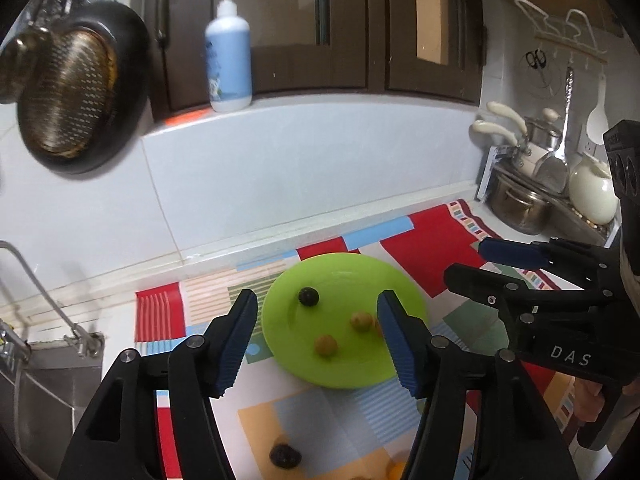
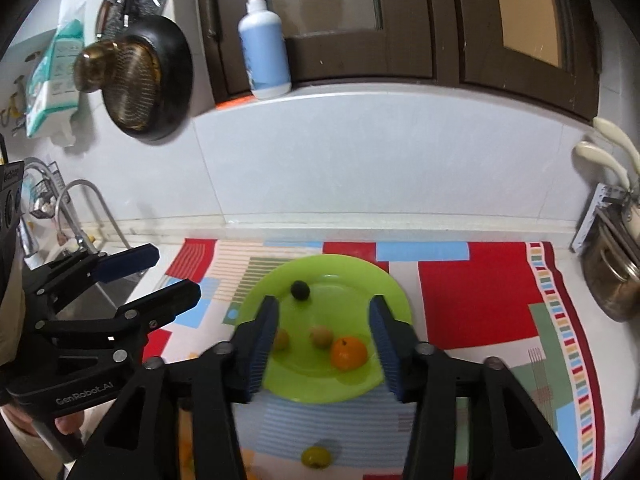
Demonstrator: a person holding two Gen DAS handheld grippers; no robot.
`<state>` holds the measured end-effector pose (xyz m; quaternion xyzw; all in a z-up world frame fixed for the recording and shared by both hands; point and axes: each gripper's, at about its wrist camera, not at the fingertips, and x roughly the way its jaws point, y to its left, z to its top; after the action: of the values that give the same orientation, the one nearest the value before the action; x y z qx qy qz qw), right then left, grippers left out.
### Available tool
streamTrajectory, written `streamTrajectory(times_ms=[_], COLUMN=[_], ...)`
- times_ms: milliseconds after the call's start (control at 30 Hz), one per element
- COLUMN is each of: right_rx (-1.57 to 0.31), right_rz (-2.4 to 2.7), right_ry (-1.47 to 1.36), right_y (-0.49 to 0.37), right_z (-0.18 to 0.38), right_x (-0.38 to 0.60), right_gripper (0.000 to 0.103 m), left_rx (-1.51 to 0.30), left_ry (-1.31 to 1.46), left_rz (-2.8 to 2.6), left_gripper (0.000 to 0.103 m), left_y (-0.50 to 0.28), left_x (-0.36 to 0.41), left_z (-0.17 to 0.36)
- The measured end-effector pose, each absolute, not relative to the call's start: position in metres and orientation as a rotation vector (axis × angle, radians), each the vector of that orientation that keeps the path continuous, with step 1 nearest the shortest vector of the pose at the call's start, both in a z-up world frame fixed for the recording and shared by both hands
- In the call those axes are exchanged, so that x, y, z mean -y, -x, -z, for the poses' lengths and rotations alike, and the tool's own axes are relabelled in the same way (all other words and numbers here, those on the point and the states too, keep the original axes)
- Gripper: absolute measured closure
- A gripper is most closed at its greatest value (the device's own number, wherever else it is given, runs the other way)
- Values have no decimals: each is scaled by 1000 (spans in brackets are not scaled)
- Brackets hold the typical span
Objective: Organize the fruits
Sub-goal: 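Lift both tools back from the plate toward the remaining fruits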
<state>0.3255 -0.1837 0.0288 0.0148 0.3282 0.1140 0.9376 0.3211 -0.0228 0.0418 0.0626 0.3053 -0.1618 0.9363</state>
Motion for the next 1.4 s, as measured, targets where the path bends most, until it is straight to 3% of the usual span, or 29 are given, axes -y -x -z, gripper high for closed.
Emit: streamTrajectory(times_ms=[267, 900, 1400], right_rx=[-627, -581, -649], right_rz=[-197, -205, -265], right_ry=[-4, 72, 134], right_y=[-278, -199, -175], right_z=[-38, -32, -4], right_x=[178, 143, 119], right_gripper=[46, 46, 46], left_rx=[-574, -579, -553], left_ry=[-146, -132, -198], left_rz=[313, 264, 293], left_gripper=[35, 33, 31], left_y=[-273, -196, -165], left_x=[14, -24, -33], left_z=[-49, -31, -6])
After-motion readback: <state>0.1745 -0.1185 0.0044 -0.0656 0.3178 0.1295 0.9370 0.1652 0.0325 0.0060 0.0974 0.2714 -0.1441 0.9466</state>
